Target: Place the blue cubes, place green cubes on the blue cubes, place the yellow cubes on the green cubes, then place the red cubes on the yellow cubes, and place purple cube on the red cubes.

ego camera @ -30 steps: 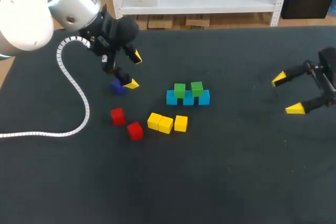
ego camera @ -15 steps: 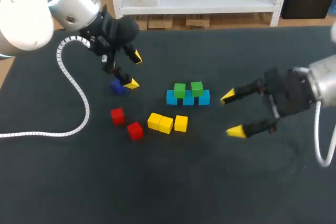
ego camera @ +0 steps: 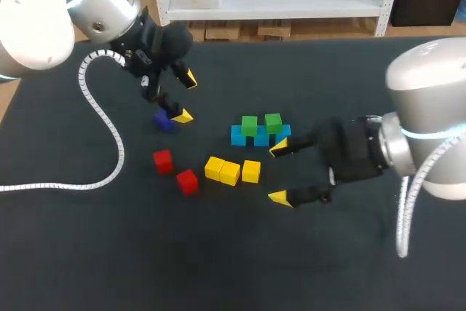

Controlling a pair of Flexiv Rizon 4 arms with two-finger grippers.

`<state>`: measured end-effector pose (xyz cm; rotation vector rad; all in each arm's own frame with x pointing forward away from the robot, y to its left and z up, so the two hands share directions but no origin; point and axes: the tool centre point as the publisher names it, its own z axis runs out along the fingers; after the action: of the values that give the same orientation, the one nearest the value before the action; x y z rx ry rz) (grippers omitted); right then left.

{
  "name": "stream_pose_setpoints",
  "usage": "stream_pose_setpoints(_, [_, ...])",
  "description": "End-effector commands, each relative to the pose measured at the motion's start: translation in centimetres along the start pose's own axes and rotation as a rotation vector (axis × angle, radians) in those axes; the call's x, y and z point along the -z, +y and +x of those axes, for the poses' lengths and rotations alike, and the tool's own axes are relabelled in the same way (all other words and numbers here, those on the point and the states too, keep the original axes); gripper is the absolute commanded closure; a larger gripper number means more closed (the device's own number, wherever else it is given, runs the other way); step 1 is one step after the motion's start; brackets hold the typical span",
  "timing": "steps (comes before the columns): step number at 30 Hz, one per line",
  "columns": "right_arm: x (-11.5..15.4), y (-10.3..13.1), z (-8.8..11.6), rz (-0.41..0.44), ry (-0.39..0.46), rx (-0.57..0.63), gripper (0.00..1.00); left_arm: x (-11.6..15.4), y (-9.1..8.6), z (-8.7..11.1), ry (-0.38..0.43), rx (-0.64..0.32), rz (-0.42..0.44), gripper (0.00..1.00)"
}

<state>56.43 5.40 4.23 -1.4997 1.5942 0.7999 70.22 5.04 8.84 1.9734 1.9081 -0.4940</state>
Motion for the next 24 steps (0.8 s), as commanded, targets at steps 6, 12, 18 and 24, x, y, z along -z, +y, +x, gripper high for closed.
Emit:
stream_pose_setpoints(6, [-4.1,-1.8,1.6,0.016,0.001,-0.005,0.00,0.0,0.1,0.1,-0.001,-0.003,0.002,0.00])
stream_pose_setpoints(12, [-5.2,-2.3,2.3,0.032,-0.010,-0.019,0.00,0.0,0.1,0.1,-0.001,-0.003,0.002,0.00])
stream_pose_setpoints(18, [-5.5,-2.9,2.8,0.047,0.000,-0.026,0.00,0.0,0.1,0.1,-0.001,-0.003,0.002,0.00])
stream_pose_setpoints(24, [-5.2,-3.0,3.1,0.088,0.003,-0.048,0.00,0.0,0.1,0.1,-0.001,-0.003,0.002,0.00])
